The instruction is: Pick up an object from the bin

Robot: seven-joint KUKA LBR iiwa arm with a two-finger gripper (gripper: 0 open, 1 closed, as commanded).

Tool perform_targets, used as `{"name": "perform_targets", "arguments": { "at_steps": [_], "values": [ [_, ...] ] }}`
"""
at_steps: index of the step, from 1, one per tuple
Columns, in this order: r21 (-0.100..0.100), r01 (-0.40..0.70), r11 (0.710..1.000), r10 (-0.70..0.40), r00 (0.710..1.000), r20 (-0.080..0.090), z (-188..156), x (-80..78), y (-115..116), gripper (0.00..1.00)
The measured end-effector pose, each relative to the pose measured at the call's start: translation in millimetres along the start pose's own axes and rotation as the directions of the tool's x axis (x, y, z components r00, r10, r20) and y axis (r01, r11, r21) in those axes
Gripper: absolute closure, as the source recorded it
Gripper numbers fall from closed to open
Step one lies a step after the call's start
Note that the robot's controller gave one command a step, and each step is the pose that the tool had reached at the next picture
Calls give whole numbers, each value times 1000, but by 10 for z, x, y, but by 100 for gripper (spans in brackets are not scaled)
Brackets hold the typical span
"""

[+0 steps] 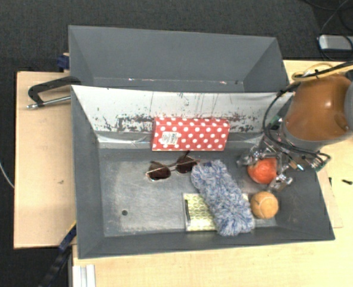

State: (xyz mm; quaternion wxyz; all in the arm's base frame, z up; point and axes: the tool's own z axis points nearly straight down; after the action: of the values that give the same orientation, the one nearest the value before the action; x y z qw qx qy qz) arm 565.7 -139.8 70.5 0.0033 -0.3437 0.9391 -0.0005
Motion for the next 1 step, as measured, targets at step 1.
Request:
{"name": "perform_targets", "arguments": {
  "at_steps": [1],
  "values": [
    [0,62,998,-62,998,1,-10,-68,-21,0]
  ]
}}
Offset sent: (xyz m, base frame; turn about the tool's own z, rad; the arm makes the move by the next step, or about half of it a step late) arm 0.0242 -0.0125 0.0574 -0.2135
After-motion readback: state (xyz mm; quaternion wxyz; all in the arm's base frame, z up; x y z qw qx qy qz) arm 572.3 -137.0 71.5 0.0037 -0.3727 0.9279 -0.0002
